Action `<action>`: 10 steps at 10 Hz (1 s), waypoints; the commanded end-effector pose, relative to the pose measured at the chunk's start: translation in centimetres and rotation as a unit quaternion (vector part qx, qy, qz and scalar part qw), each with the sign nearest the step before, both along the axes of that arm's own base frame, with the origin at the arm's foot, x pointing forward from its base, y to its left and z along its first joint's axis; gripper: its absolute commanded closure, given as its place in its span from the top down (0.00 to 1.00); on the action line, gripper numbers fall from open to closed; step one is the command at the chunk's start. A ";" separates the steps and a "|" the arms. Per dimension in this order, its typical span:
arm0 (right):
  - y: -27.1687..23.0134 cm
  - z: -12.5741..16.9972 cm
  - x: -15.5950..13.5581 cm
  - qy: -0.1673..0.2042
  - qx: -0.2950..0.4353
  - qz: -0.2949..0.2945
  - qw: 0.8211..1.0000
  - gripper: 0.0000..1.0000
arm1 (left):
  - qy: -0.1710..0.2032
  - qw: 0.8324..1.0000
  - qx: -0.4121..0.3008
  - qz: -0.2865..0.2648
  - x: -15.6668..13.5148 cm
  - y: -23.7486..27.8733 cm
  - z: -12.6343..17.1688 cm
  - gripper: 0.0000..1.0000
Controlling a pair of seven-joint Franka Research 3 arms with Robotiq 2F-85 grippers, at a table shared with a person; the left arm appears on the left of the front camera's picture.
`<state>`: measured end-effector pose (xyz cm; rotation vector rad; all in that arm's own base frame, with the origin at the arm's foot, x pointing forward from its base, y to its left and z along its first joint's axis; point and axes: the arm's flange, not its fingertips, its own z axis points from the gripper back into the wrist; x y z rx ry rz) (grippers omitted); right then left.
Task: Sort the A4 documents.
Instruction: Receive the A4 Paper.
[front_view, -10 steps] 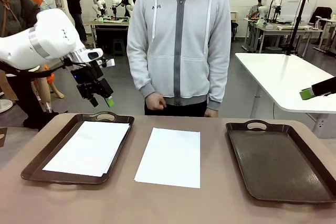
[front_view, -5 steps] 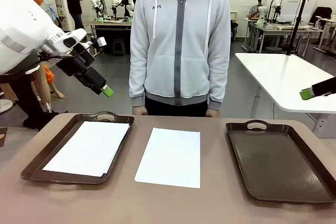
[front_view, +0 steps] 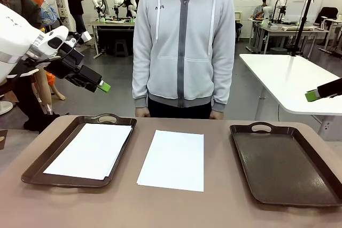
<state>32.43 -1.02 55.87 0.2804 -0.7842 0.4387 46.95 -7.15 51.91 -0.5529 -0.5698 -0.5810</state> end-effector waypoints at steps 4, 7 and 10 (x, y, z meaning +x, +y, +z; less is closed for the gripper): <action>0.0 -0.1 0.1 0.002 0.008 0.006 1.000 1.00 | -0.006 0.996 -0.003 -0.086 0.0 -0.7 -0.1 1.00; 0.0 -0.1 0.1 0.002 0.008 0.006 1.000 1.00 | -0.002 0.997 -0.017 -0.077 -0.1 0.4 -0.3 1.00; 0.0 -0.1 0.1 0.002 0.008 0.006 1.000 1.00 | 0.011 0.997 -0.001 -0.080 -0.3 0.4 -0.3 1.00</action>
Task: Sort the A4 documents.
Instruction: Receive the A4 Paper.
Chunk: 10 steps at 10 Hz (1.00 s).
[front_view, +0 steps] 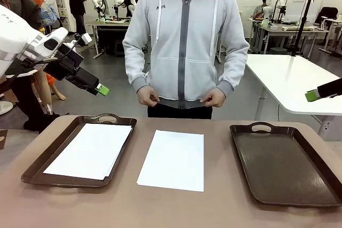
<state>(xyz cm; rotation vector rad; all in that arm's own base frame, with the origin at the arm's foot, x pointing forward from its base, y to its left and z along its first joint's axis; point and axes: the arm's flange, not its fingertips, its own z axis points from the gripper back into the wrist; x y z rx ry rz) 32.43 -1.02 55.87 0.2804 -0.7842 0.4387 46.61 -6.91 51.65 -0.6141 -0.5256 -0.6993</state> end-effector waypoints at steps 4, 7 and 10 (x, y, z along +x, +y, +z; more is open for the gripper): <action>0.0 -0.1 0.1 0.001 0.008 0.006 1.000 1.00 | 0.000 1.000 0.000 0.000 0.0 0.0 0.0 1.00; 0.0 -0.1 0.1 0.001 0.008 0.006 1.000 1.00 | 0.000 1.000 0.000 0.000 0.0 0.0 0.0 1.00; 0.0 -0.1 0.1 0.001 0.008 0.006 1.000 1.00 | 0.000 1.000 0.000 0.000 0.0 0.0 0.0 1.00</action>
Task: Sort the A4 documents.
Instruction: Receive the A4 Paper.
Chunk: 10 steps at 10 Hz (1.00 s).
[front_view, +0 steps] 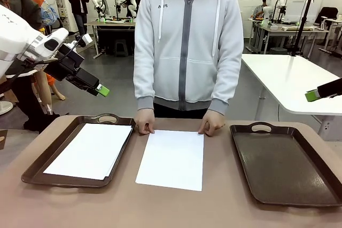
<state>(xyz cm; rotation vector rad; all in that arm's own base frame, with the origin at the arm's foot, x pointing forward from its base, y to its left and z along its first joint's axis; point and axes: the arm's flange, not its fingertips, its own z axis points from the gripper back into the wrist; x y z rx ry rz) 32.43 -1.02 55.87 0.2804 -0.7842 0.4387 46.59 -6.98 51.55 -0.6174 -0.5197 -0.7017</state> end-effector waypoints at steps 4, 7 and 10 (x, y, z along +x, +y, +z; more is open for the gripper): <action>0.0 -0.1 0.1 0.002 0.008 0.006 1.000 1.00 | -0.003 1.000 0.000 0.002 0.0 0.1 0.1 1.00; 0.0 -0.1 0.1 0.002 0.008 0.006 1.000 1.00 | -0.003 1.000 0.000 0.002 0.0 0.1 0.1 1.00; 0.0 -0.1 0.1 0.002 0.008 0.006 1.000 1.00 | -0.003 1.000 0.000 0.002 0.0 0.1 0.1 1.00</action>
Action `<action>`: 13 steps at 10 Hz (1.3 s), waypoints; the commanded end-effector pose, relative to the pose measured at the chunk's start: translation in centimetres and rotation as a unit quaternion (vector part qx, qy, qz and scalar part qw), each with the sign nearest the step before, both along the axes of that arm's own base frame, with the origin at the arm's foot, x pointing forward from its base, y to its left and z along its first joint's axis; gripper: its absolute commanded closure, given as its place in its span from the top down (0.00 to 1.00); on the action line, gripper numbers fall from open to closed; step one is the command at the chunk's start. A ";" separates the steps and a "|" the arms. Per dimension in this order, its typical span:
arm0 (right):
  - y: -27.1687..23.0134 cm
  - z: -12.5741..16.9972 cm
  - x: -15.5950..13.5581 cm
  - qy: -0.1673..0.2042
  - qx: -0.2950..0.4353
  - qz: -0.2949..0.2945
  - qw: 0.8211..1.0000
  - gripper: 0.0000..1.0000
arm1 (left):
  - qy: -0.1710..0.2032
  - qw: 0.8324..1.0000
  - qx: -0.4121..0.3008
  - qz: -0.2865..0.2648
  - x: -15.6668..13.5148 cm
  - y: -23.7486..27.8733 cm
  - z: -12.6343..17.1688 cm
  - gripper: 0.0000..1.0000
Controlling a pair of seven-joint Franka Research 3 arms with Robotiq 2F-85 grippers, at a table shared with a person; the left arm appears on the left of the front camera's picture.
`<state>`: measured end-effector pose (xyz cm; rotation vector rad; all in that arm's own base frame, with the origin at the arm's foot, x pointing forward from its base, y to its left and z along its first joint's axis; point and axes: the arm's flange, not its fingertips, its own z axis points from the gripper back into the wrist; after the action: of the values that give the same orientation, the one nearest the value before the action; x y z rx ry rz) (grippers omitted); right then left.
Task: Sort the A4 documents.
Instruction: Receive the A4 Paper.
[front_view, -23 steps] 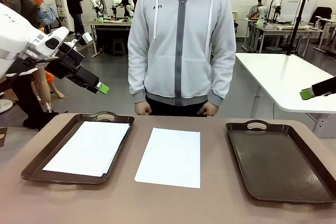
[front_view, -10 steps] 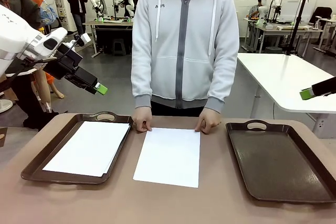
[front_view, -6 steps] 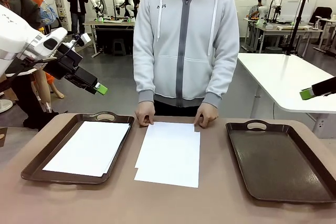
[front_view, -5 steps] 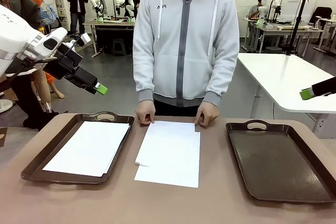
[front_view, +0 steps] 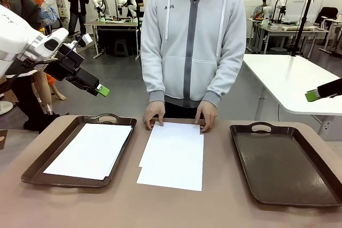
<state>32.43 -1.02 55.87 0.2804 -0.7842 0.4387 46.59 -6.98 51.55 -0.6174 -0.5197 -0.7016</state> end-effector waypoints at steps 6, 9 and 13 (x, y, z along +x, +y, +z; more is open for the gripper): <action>0.0 -0.1 0.1 0.001 0.008 0.006 1.000 1.00 | -0.003 1.000 0.000 0.002 0.0 0.1 0.1 1.00; 0.0 -0.1 0.1 0.001 0.008 0.006 1.000 1.00 | -0.003 1.000 0.000 0.002 0.0 0.1 0.1 1.00; 0.0 -0.1 0.1 0.001 0.008 0.006 1.000 1.00 | -0.003 1.000 0.000 0.002 0.0 0.1 0.1 1.00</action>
<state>32.43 -1.02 55.87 0.2804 -0.7842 0.4387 46.59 -6.98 51.55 -0.6174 -0.5197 -0.7016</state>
